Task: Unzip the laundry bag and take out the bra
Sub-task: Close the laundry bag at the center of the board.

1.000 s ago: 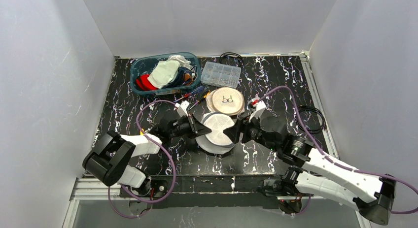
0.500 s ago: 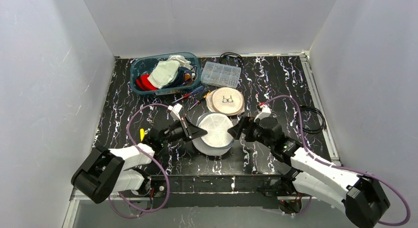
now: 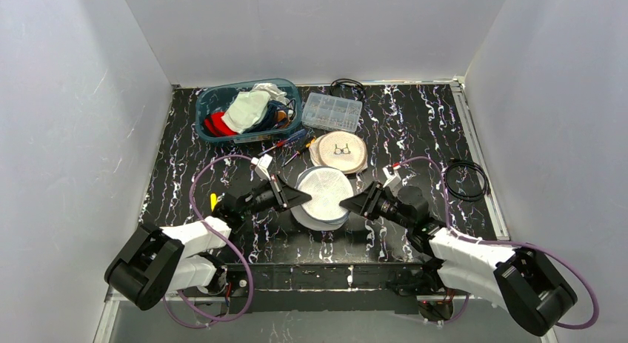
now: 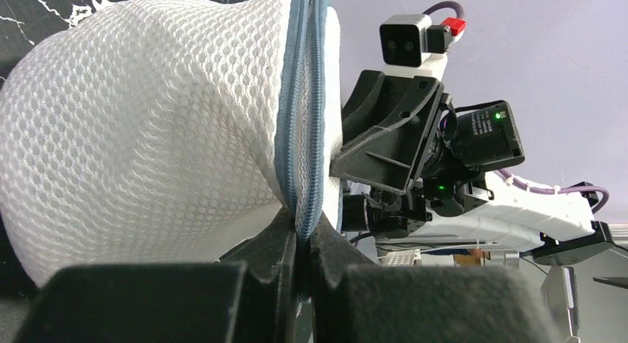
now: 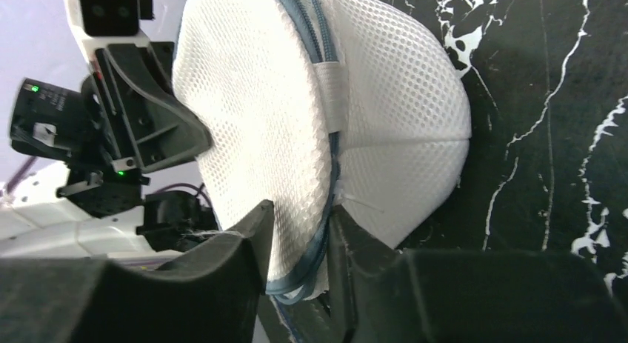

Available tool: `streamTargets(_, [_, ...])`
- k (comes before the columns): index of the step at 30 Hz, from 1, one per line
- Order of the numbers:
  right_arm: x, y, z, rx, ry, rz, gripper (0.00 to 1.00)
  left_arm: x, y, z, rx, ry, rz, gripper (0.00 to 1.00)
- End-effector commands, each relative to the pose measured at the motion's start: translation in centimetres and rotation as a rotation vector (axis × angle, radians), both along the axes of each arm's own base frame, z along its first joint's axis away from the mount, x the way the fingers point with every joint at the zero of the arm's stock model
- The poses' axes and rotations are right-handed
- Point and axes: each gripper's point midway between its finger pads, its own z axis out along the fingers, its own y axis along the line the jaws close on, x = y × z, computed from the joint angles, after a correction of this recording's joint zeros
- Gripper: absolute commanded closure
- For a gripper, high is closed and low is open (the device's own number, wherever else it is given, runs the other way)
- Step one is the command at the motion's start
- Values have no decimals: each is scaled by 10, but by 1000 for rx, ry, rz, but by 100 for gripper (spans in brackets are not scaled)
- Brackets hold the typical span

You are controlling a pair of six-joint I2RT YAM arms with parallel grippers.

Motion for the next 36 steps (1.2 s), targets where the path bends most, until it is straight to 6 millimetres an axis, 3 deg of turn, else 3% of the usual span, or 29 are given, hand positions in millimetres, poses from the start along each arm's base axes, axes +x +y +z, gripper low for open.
streamTargets(1, [5, 6, 28, 60, -85, 20, 67, 1, -1, 13, -28, -36, -7, 100])
streamTargets(5, [10, -1, 39, -77, -135, 17, 84, 1, -1, 15, -34, -30, -6, 100])
streamTargets(9, [16, -18, 43, -259, -156, -4, 91, 4, 0, 5, 14, 1, 11, 100])
streamTargets(16, [19, -41, -9, -441, -78, -57, 95, 17, 28, -70, 265, 167, 176, 100])
streamTargets(24, [20, -47, -59, -518, -14, -63, 95, 20, 28, -121, 411, 277, 169, 100])
streamTargets(31, [13, -61, -101, -603, 62, -77, 86, 9, 53, -162, 564, 365, 220, 100])
streamTargets(35, [12, -65, -116, -646, 99, -74, 64, 11, 55, -171, 622, 397, 216, 100])
streamTargets(36, [12, -66, -117, -654, 104, -73, 59, 12, 54, -171, 624, 400, 214, 96])
